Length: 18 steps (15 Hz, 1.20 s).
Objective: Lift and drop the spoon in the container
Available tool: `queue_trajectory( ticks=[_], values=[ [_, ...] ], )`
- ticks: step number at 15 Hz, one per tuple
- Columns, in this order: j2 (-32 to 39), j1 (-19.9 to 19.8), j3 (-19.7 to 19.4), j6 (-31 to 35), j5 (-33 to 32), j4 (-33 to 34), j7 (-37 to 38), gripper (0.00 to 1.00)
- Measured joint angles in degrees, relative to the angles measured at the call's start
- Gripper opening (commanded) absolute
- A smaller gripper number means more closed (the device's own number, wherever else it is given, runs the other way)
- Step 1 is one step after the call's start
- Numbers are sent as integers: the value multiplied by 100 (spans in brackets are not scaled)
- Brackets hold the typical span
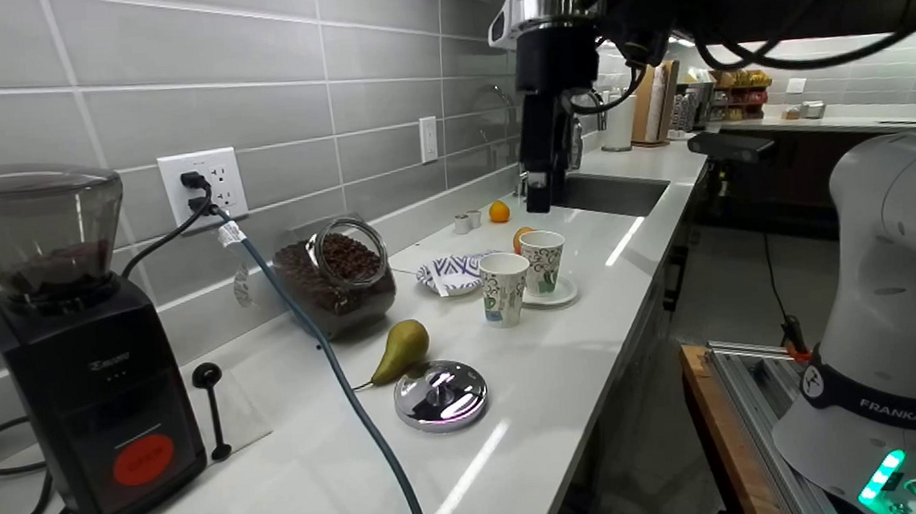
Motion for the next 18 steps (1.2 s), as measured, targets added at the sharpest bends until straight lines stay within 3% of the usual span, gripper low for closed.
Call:
queue_trajectory(
  ticks=[4,11,15,18],
  values=[
    [504,6,201,650,582,298,955,100],
    [1390,-249,773,2756,242,139,2589,100],
    [2031,-414,906,2946,-644,167,3554,100],
    [2153,-383,839,2959,-697,177,3576,100]
  ],
)
